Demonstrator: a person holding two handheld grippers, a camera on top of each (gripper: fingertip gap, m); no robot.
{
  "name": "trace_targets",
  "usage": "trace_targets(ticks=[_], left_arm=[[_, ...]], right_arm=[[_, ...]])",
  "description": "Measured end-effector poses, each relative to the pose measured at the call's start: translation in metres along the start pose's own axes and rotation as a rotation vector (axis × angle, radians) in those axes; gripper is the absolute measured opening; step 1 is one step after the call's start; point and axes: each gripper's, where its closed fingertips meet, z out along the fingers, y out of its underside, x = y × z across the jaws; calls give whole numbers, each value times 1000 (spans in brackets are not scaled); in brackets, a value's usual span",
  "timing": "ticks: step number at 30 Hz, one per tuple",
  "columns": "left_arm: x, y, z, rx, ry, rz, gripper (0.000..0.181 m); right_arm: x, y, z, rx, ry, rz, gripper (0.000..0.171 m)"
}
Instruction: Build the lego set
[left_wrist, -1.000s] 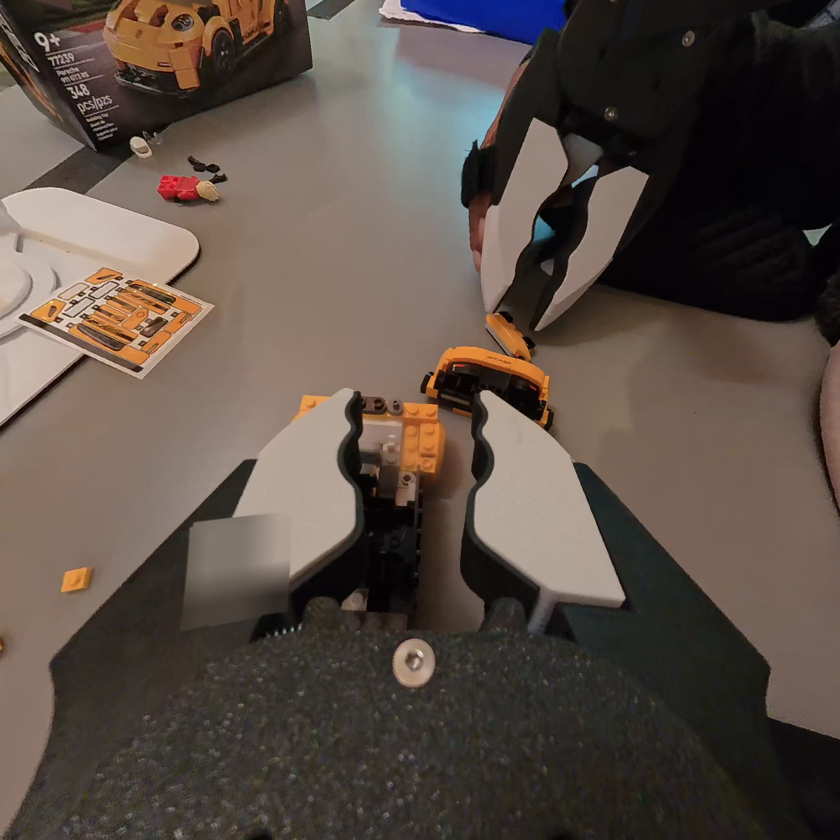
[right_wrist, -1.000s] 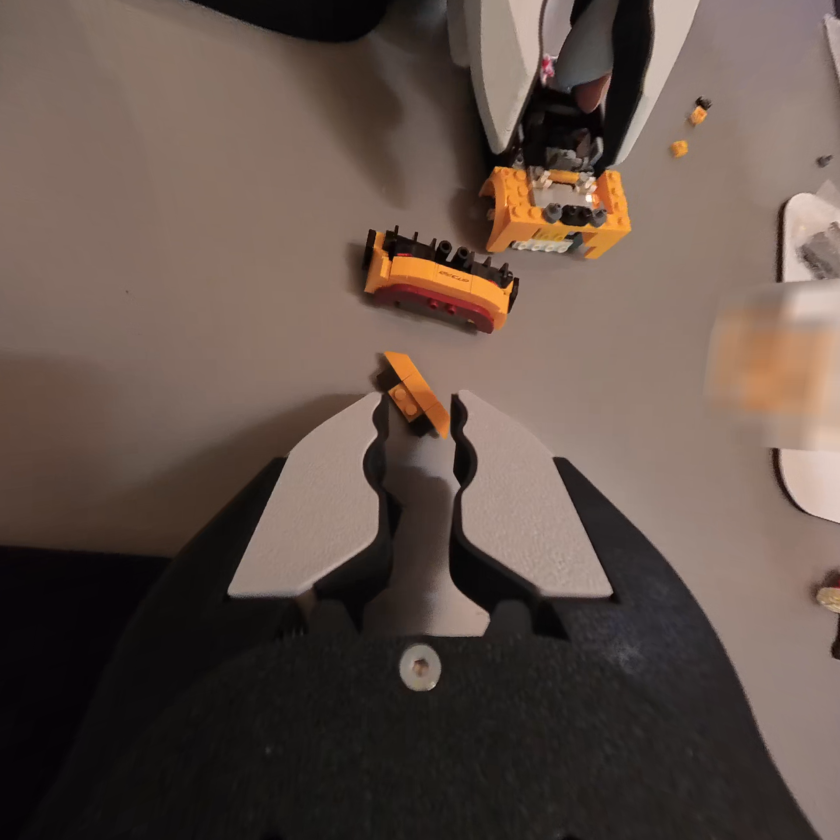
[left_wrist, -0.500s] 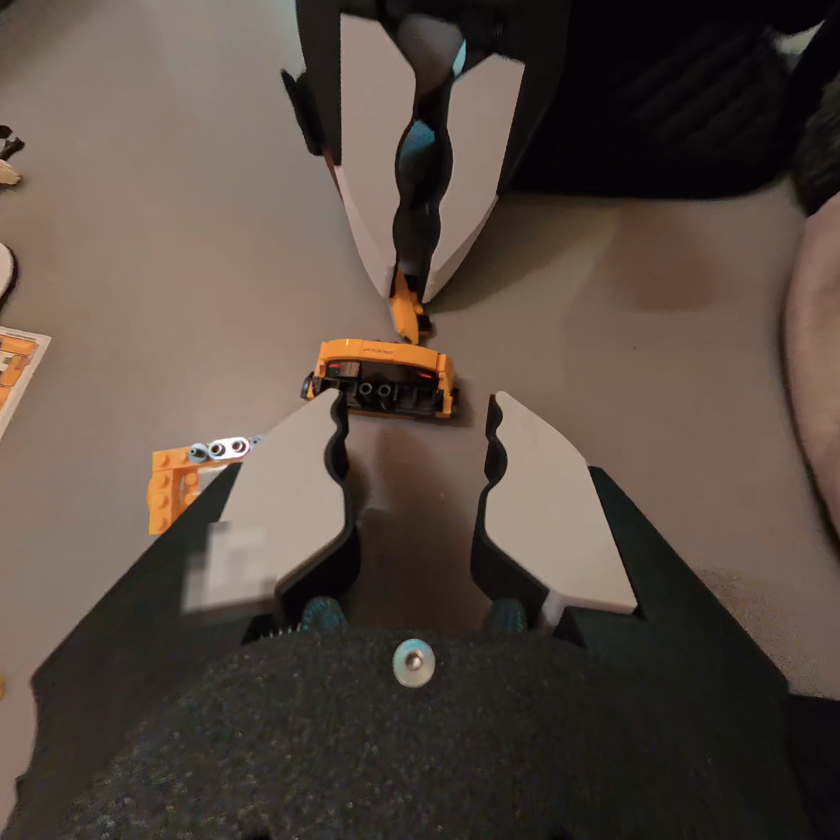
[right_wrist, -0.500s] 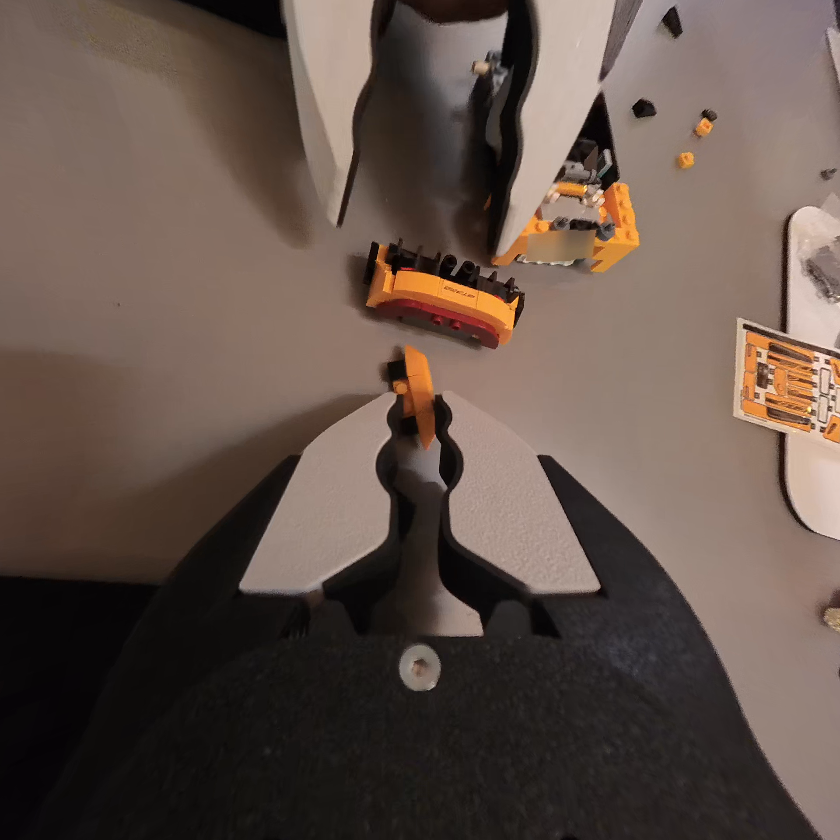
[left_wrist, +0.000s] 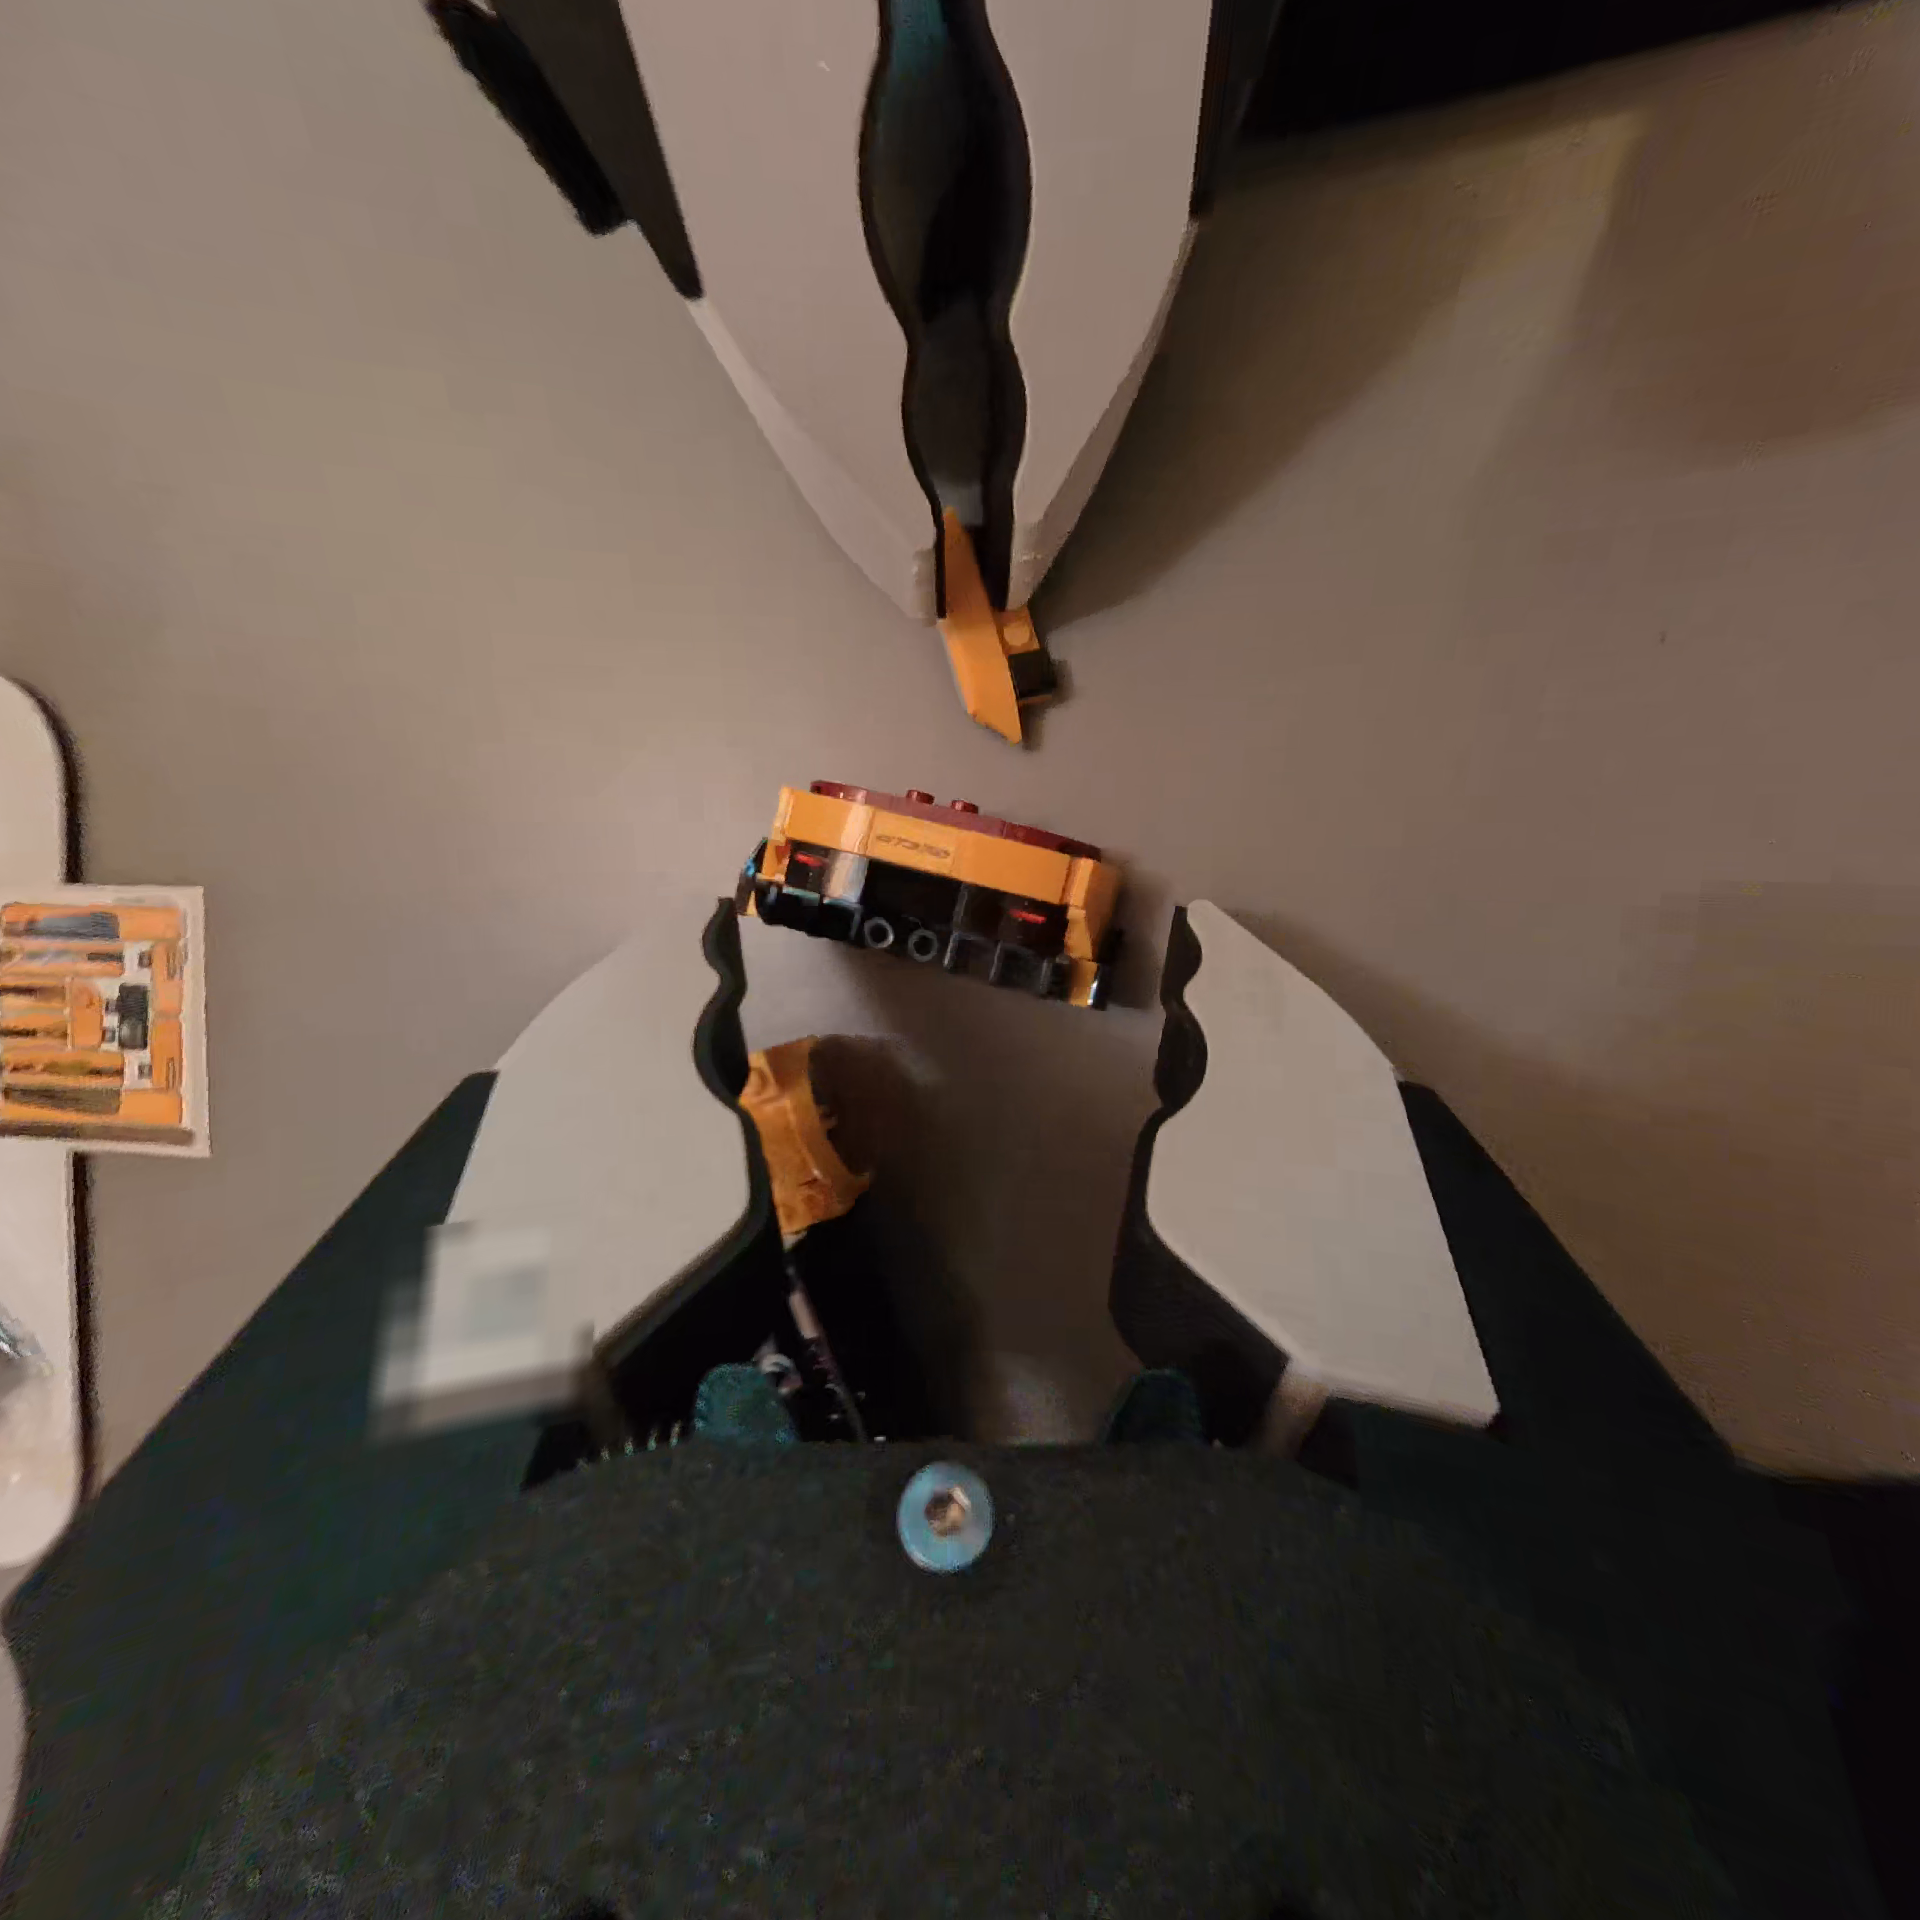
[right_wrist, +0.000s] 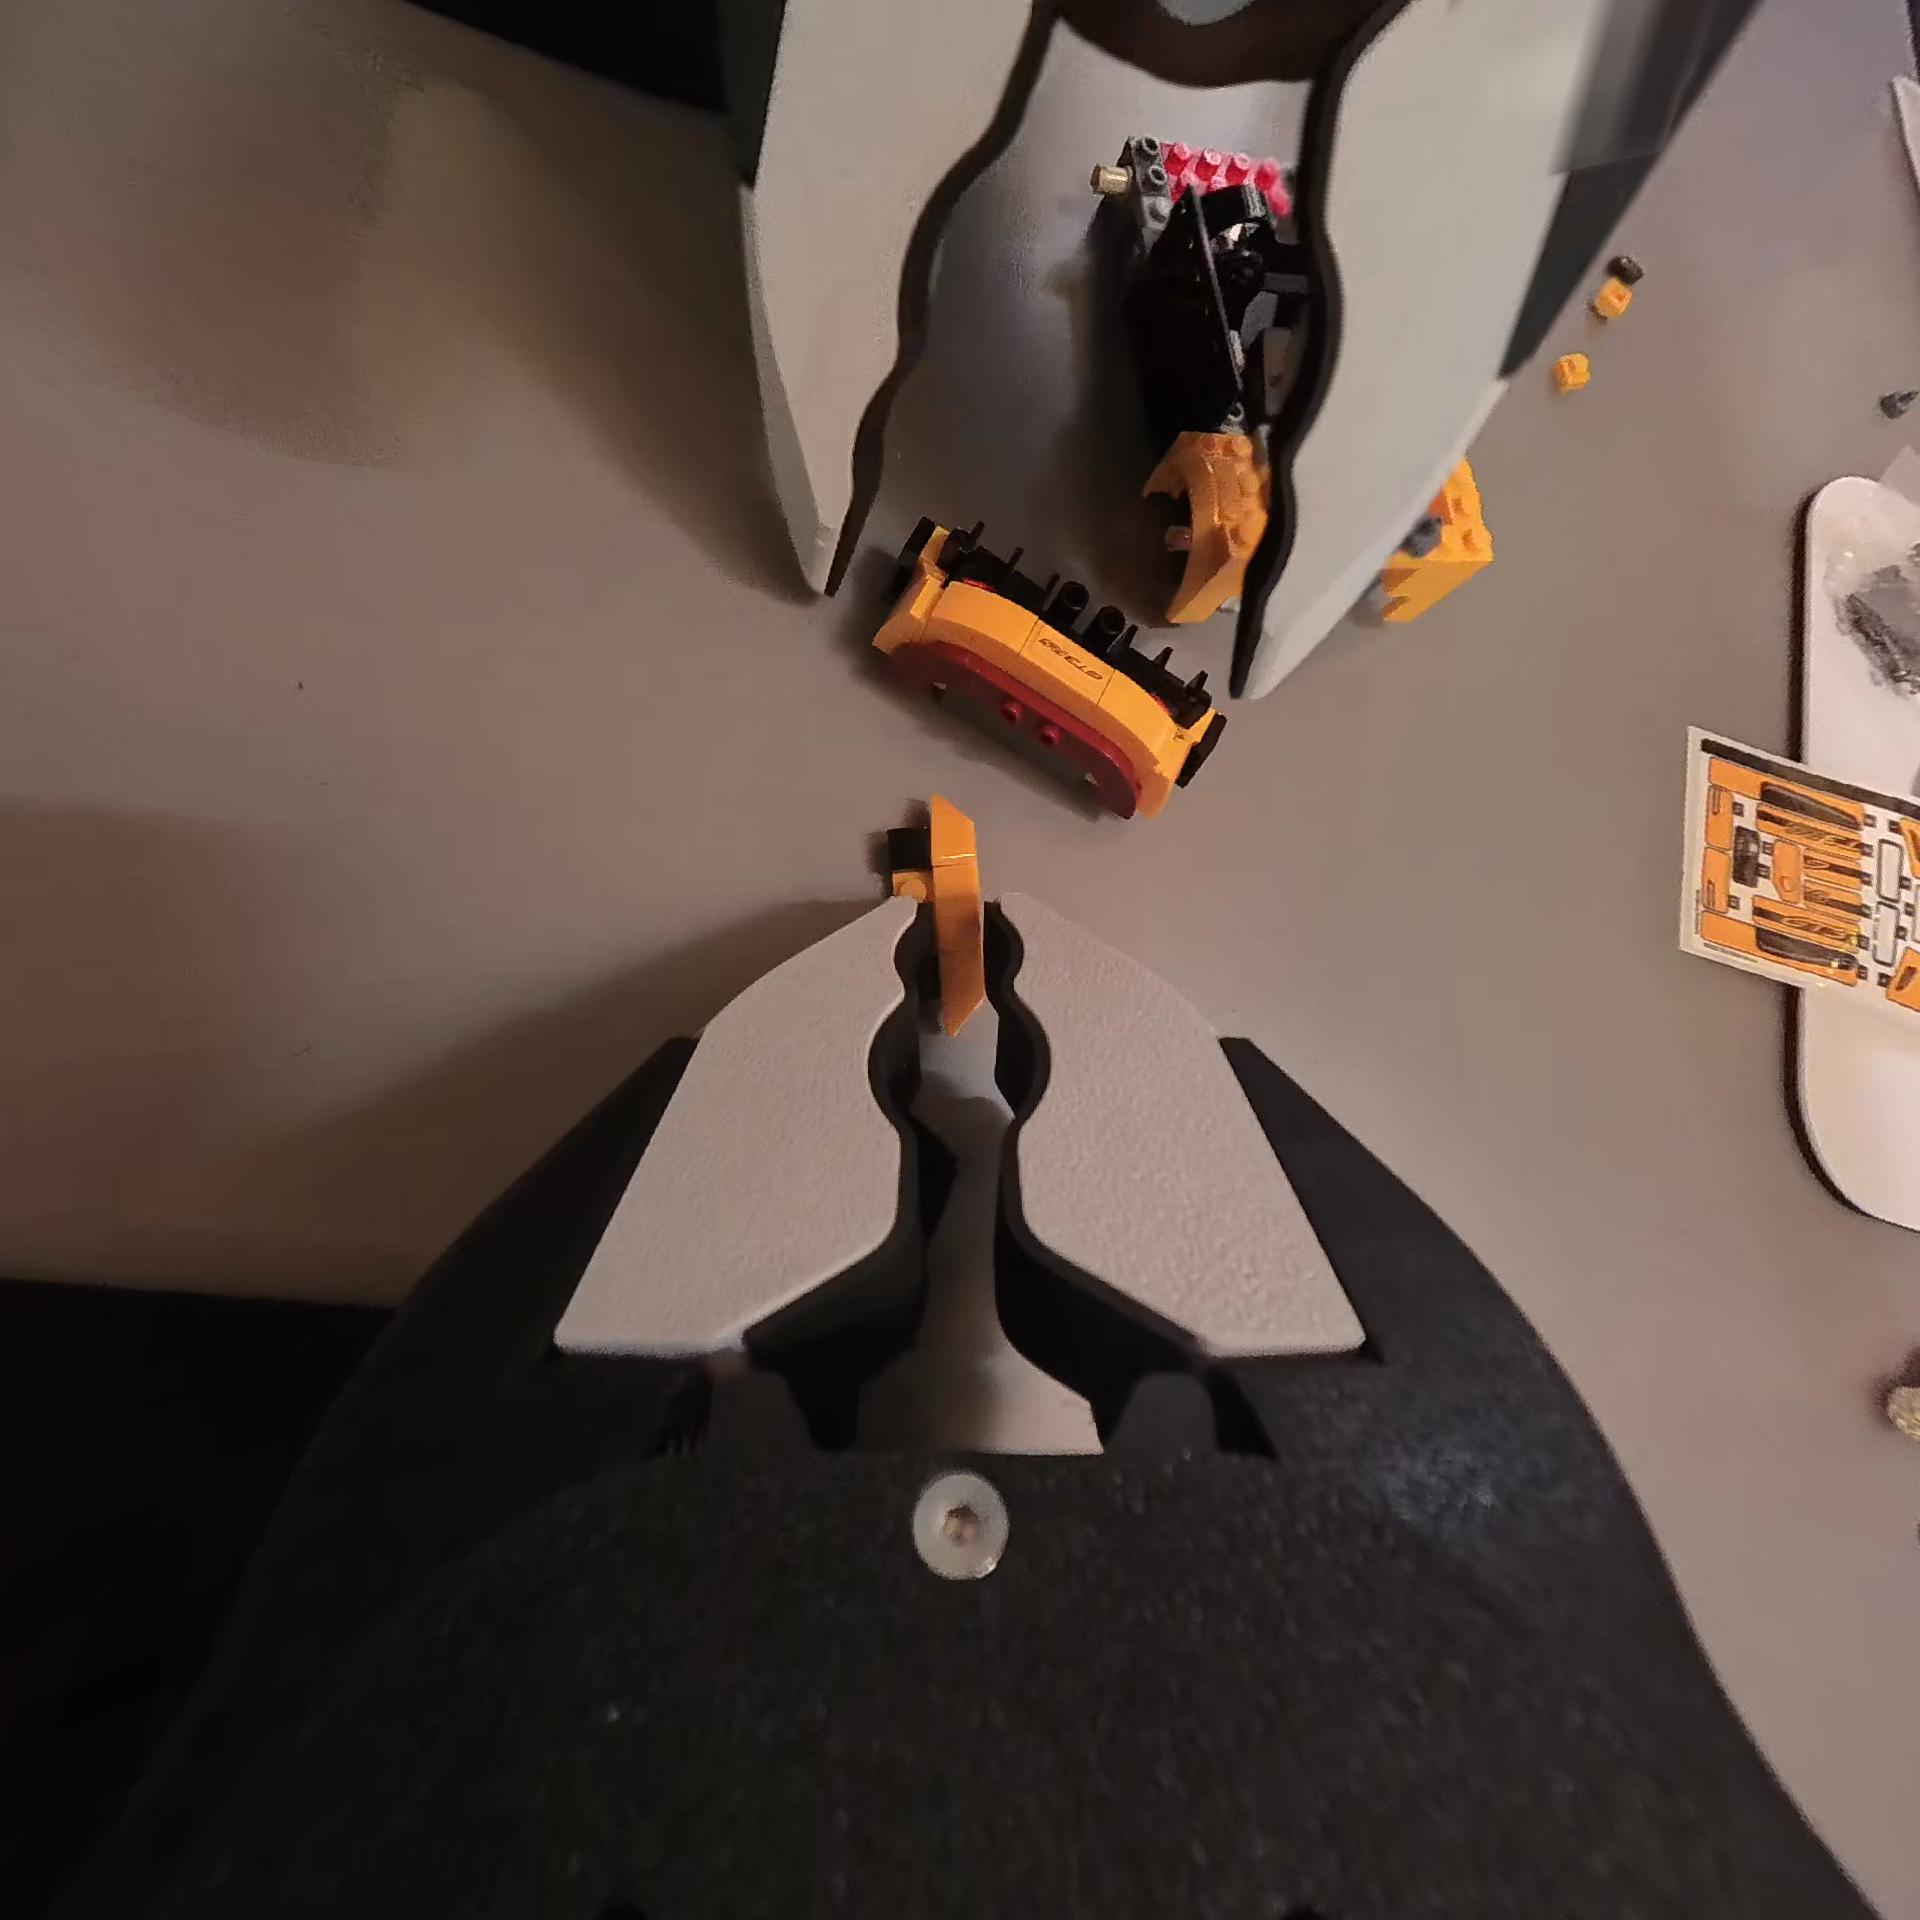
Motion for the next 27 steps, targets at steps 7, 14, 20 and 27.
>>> trace_targets(ticks=[7, 14, 20, 27], left_arm=[[-2, 4, 12, -184, 202, 124, 83], [10, -15, 14, -36, 258, 63, 76], [25, -55, -30, 404, 354, -160, 75], [54, -104, -100, 940, 750, -334, 75]], right_arm=[[0, 0, 0, -1, 3, 11, 8], [0, 3, -4, 14, -16, 27, 6], [0, -31, -41, 251, -53, 42, 6], [-5, -114, -108, 583, -135, -40, 5]])
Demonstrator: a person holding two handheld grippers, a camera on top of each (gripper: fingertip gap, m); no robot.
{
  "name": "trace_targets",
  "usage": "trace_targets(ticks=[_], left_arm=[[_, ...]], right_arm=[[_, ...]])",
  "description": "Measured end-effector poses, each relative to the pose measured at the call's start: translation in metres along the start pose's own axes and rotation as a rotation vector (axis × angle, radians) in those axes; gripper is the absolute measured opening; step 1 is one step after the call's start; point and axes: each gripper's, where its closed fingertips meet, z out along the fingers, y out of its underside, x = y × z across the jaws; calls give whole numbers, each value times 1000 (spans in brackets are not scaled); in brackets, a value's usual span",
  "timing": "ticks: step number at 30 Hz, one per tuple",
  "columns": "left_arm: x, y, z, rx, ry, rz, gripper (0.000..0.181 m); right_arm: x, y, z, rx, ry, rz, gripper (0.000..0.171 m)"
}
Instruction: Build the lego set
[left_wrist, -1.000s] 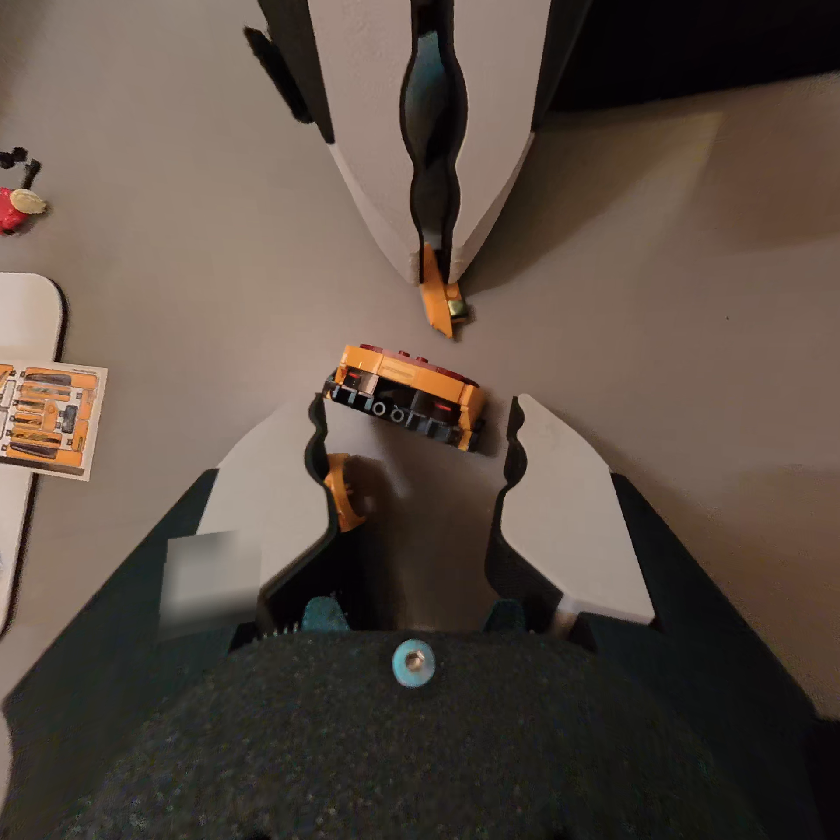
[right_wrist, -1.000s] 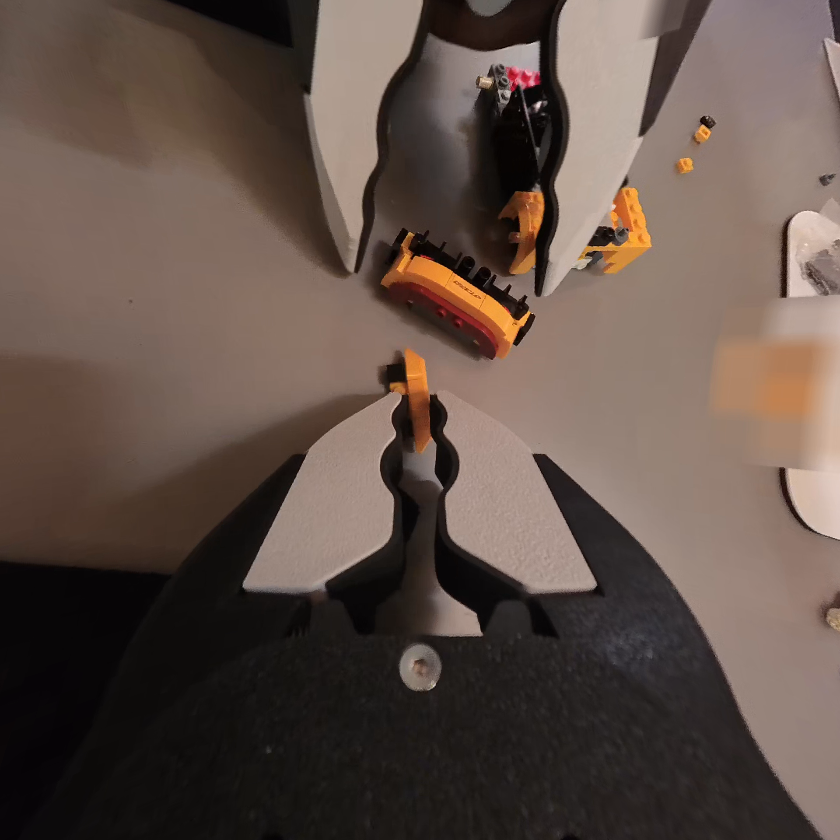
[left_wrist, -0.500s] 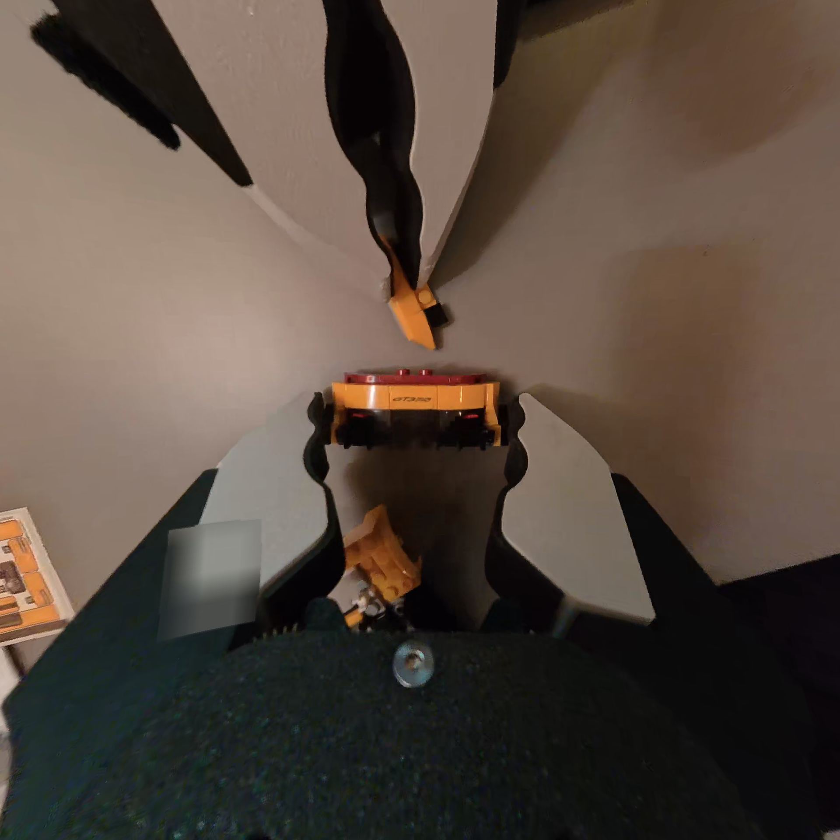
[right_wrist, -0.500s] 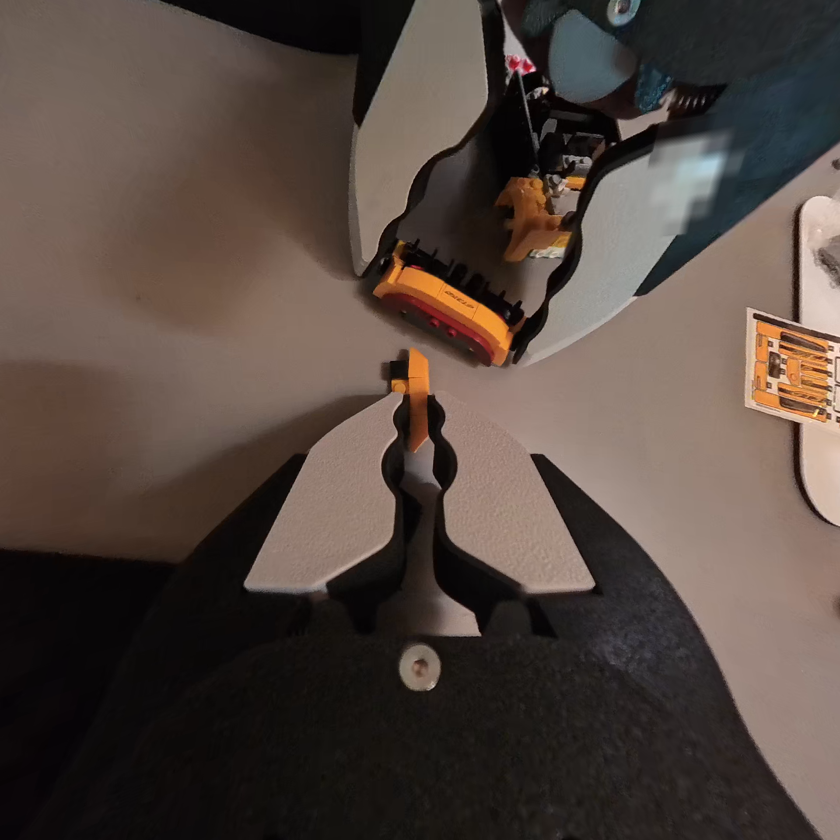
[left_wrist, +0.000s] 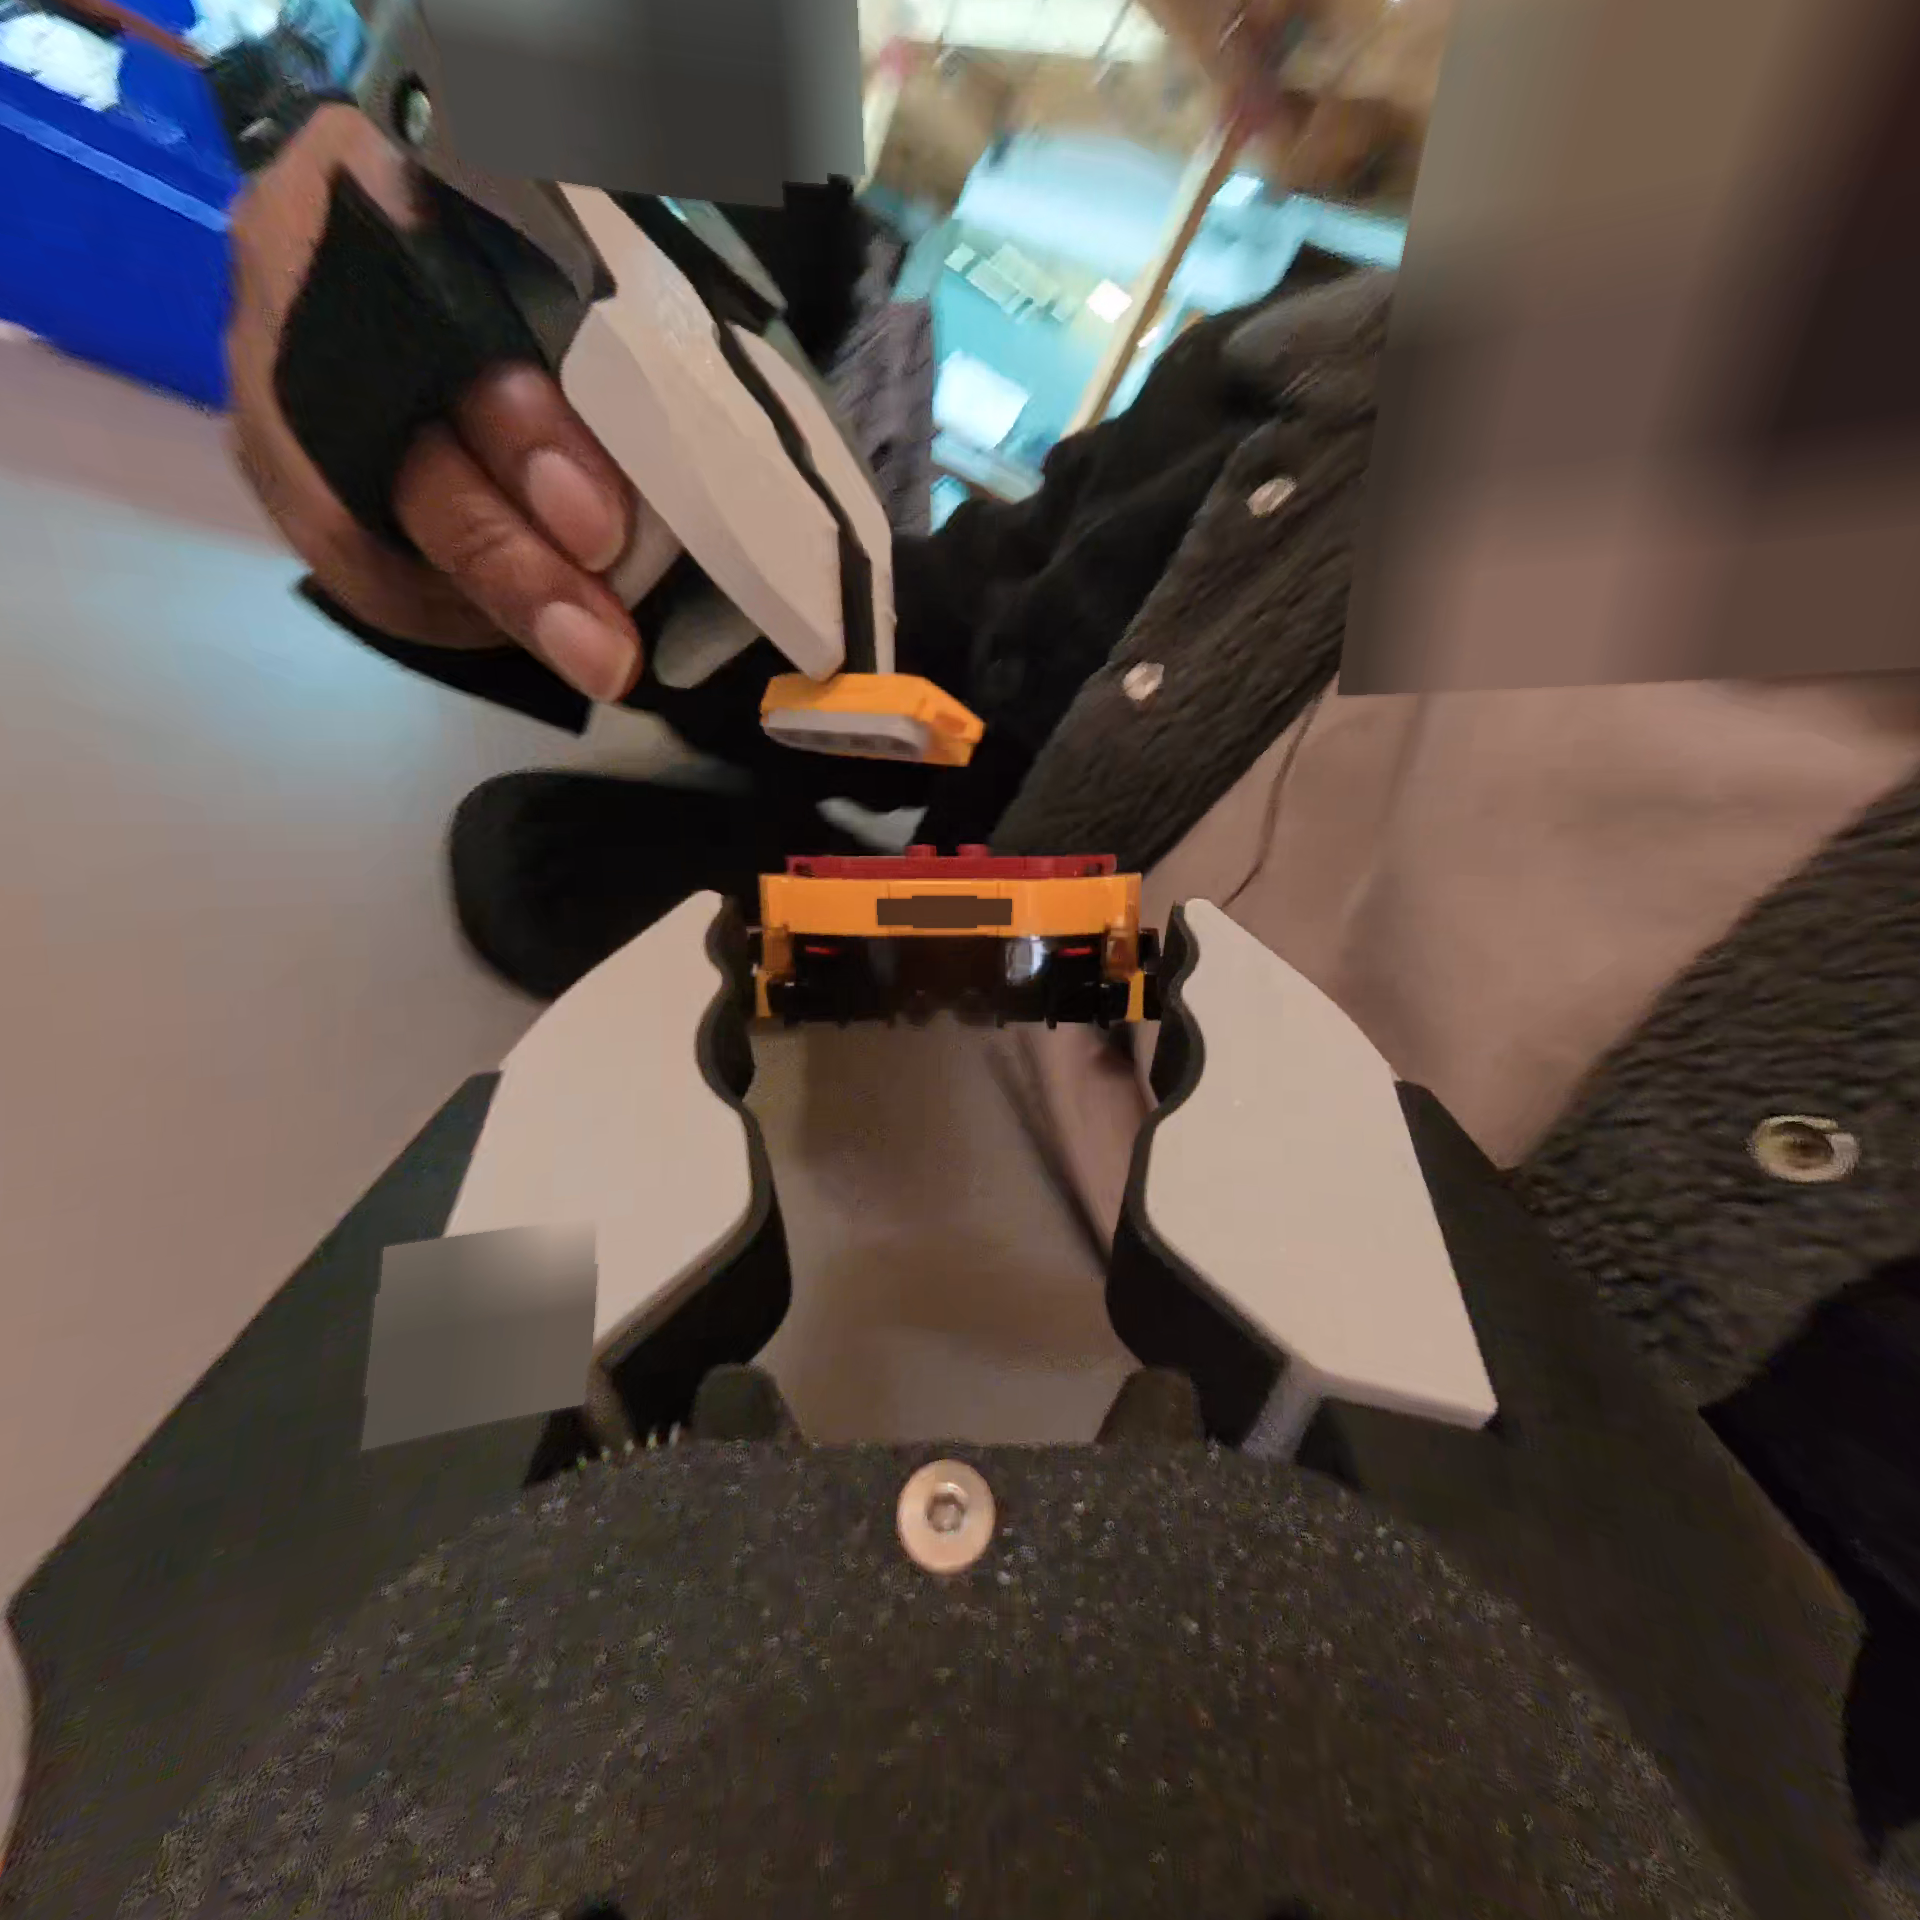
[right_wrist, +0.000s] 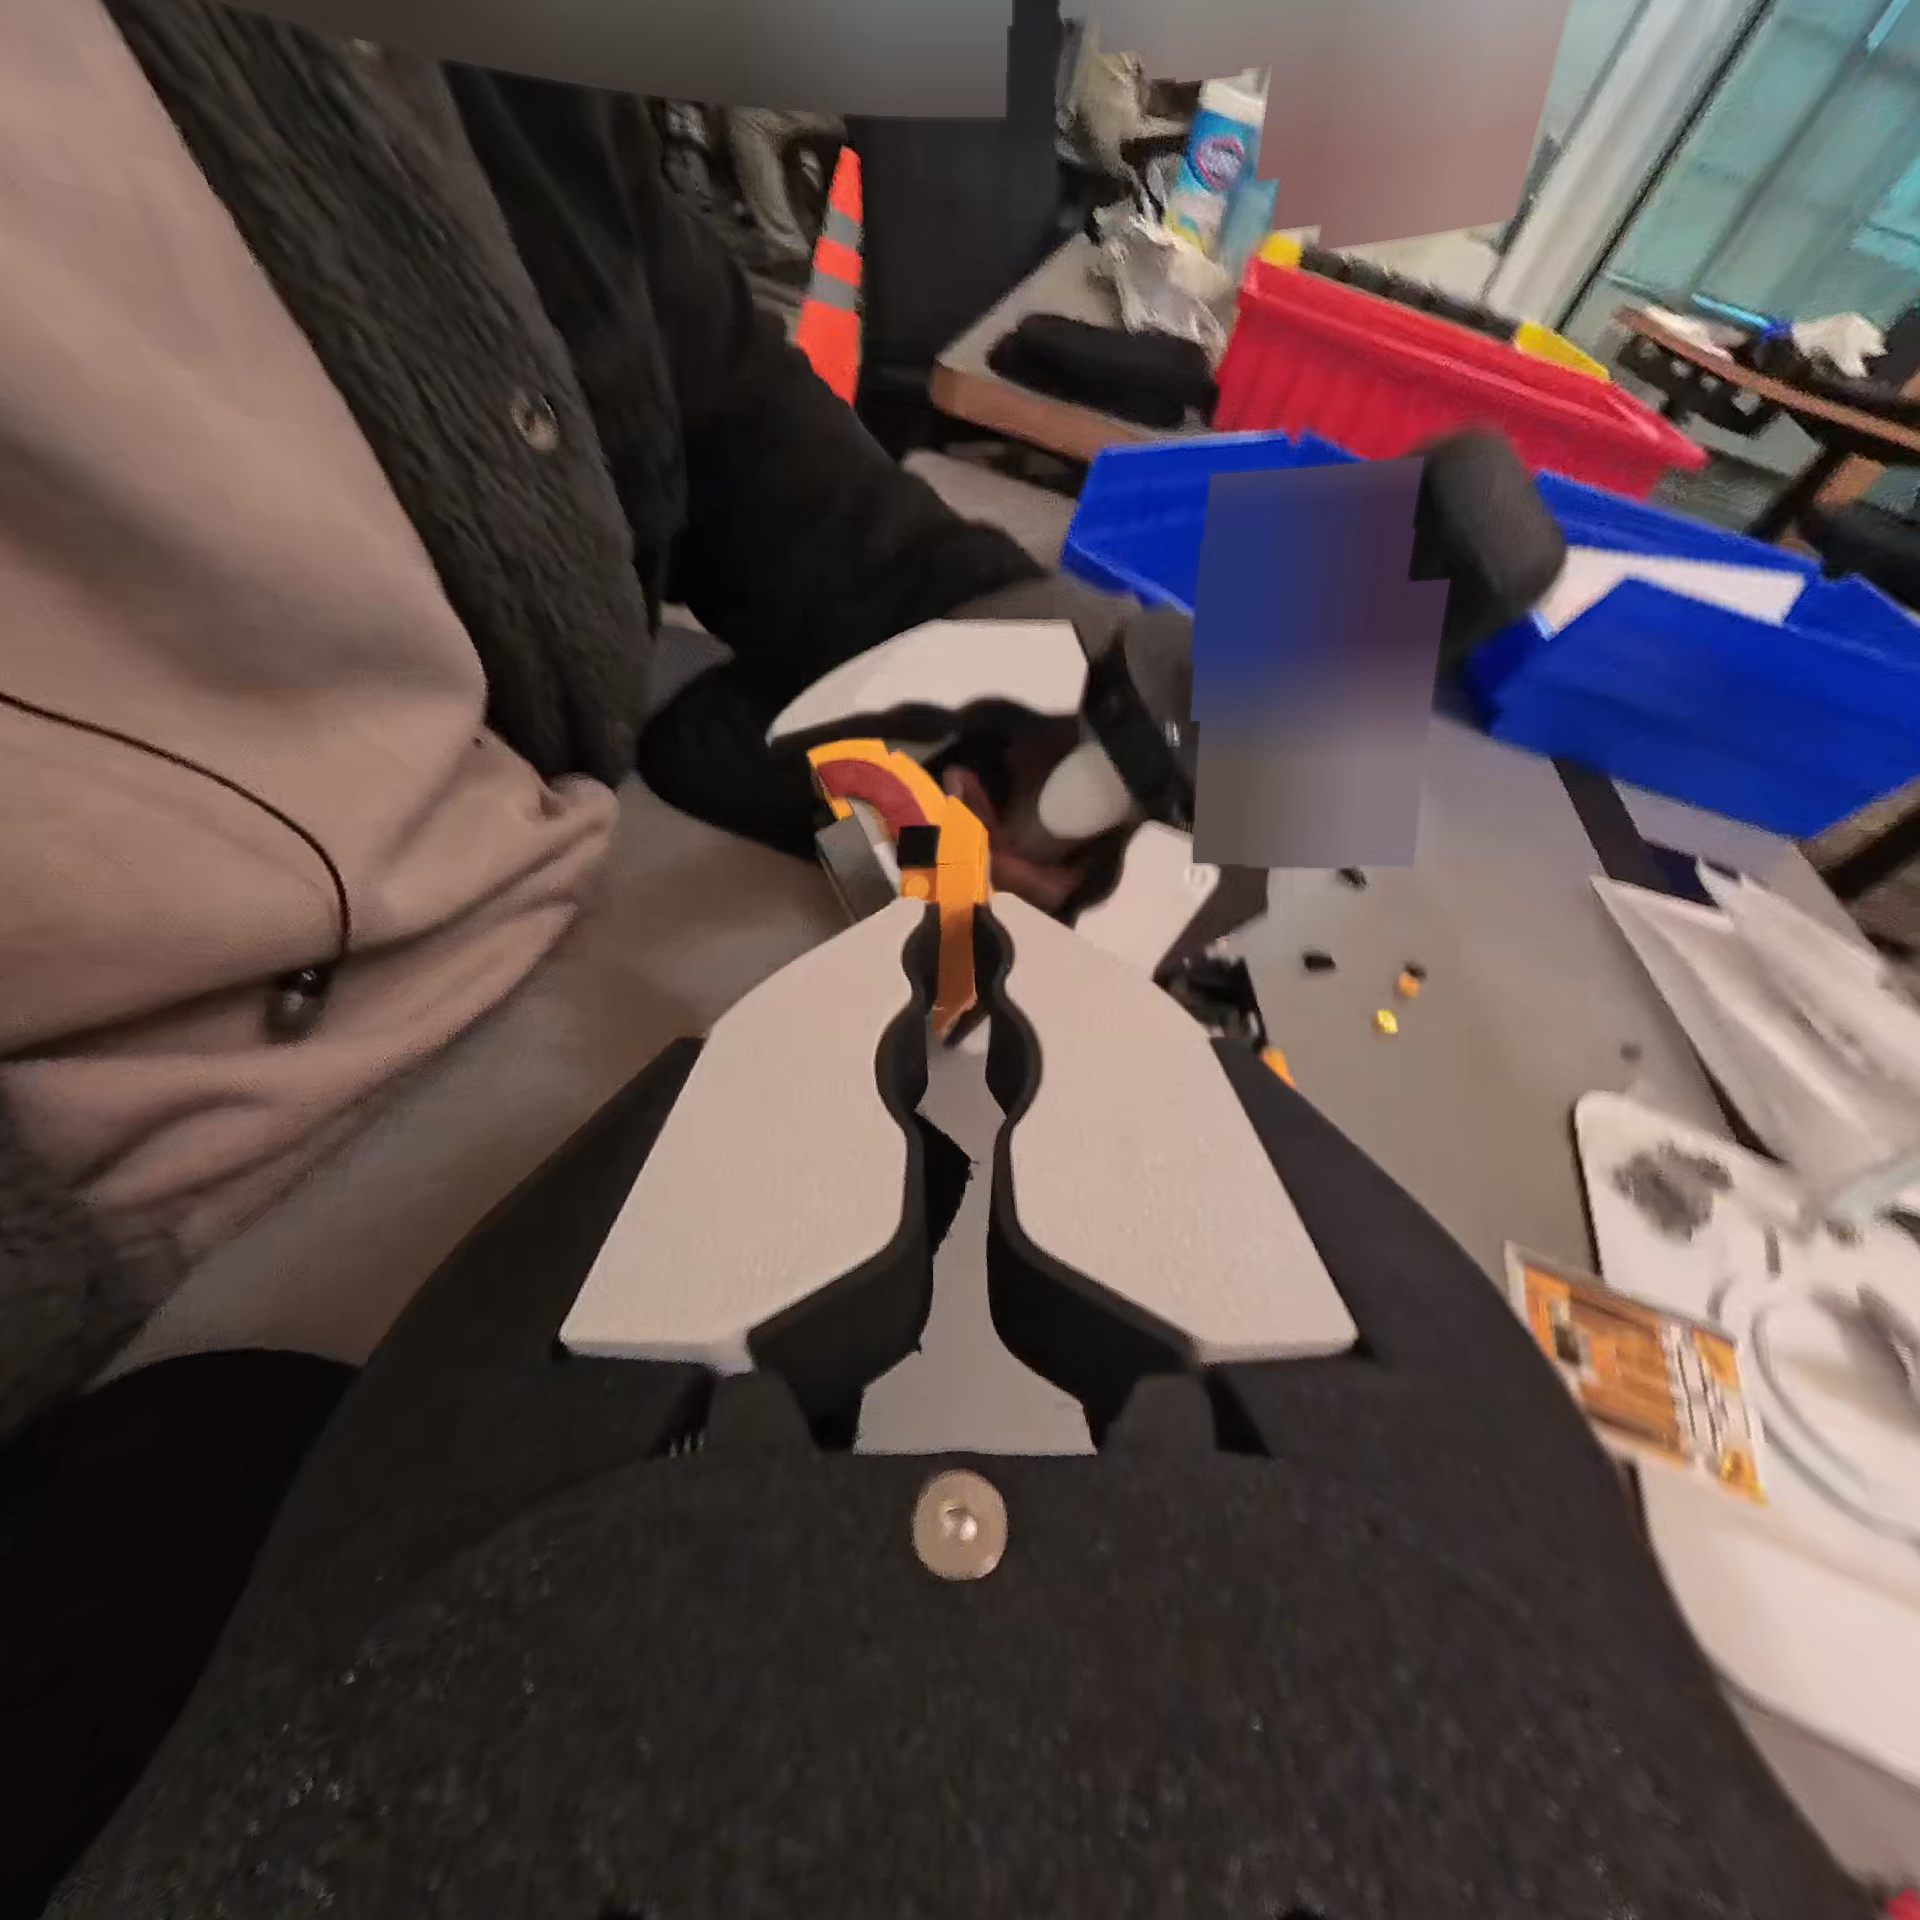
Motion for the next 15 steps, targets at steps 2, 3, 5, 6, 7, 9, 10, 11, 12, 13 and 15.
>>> trace_targets(ticks=[2, 3, 5, 6, 7, 9, 10, 11, 12, 13, 15], left_arm=[[13, -13, 4, 87, 115, -29, 75], [17, -18, 5, 117, 156, -37, 75], [23, -23, 6, 149, 205, -42, 75], [25, -24, 5, 160, 220, -43, 75], [26, -24, 5, 167, 227, -43, 75], [27, -22, 3, 165, 220, -31, 75], [28, -20, 1, 162, 213, -22, 75], [28, -20, -1, 160, 204, -12, 75], [29, -19, -3, 154, 187, 1, 75], [29, -17, -5, 140, 167, 15, 75], [31, -13, -10, 120, 142, 34, 75]], right_arm=[[-1, -22, 3, 17, -70, -15, 4], [-2, -30, 4, 15, -109, -19, 0], [-1, -41, 8, -6, -174, -14, 0], [1, -44, 10, -26, -191, -11, 0], [3, -45, 13, -48, -198, -7, 0], [5, -45, 17, -82, -223, 12, 0], [7, -44, 18, -99, -227, 23, 0], [12, -41, 18, -124, -211, 31, 0], [18, -37, 17, -143, -182, 39, 0], [24, -33, 15, -154, -149, 52, 0], [39, -19, 7, -184, -67, 90, 1]])
